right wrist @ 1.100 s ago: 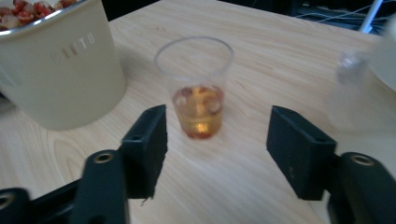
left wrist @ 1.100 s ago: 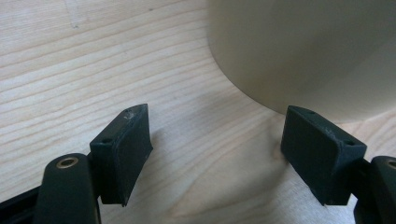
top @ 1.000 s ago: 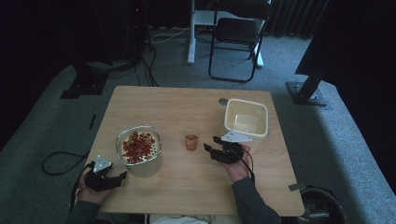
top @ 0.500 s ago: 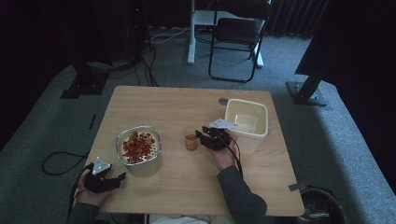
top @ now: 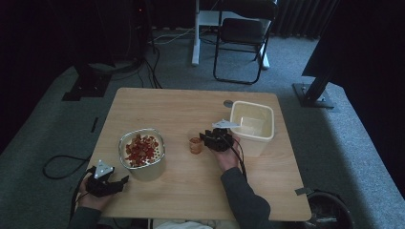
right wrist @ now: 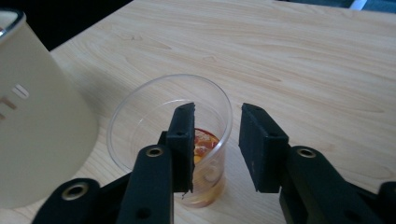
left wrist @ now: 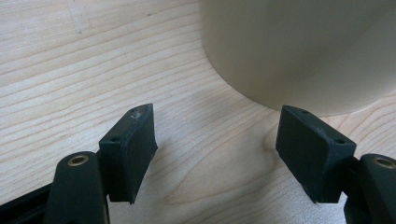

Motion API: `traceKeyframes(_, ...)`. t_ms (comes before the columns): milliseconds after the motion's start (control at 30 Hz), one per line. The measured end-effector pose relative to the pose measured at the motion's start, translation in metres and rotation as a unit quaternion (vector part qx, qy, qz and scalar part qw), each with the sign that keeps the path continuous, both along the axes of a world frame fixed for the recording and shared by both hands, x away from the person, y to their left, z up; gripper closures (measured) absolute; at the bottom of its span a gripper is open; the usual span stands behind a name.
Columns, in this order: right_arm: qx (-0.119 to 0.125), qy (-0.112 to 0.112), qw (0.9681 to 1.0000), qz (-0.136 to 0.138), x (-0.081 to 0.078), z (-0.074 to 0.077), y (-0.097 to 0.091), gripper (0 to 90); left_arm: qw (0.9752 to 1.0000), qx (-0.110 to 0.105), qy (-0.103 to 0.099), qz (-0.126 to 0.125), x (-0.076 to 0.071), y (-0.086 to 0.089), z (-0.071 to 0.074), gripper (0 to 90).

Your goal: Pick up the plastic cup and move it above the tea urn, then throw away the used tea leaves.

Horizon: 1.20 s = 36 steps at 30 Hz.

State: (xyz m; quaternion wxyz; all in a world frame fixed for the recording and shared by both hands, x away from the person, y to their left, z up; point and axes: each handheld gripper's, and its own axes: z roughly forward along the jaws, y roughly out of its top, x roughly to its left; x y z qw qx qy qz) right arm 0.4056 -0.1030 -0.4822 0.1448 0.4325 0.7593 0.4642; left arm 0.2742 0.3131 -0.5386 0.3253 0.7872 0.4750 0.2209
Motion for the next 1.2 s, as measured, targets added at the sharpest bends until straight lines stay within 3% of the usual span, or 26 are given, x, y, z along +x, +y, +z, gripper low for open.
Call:
traceKeyframes(333, 0.019, 0.028, 0.9994, 0.002, 0.004, -0.001, 0.001, 73.8, 0.9999, -0.004, -0.011, 0.005, -0.009, -0.001, 0.005, 29.1)
traceKeyframes(500, 0.012, 0.033, 0.9994, 0.006, 0.005, 0.001, 0.003, 77.0, 0.9997, -0.012, -0.016, 0.013, -0.019, -0.001, 0.01, 29.1)
traceKeyframes(633, 0.004, 0.039, 0.9992, 0.013, 0.004, 0.003, 0.005, 77.4, 0.9992, -0.017, -0.034, 0.012, -0.03, -0.004, 0.018, 29.1)
traceKeyframes(800, -0.001, 0.042, 0.9989, 0.023, 0.001, 0.004, 0.007, 77.3, 0.997, -0.039, -0.066, -0.002, -0.04, -0.009, 0.031, 29.1)
traceKeyframes(1000, -0.001, 0.049, 0.9982, 0.034, -0.003, 0.004, 0.007, 77.3, 0.9945, -0.062, -0.082, -0.022, -0.045, -0.018, 0.042, 29.1)
traceKeyframes(1200, -0.006, 0.055, 0.9974, 0.046, -0.01, 0.005, 0.009, 77.4, 0.9893, -0.084, -0.105, -0.056, -0.057, -0.041, 0.056, 30.5)
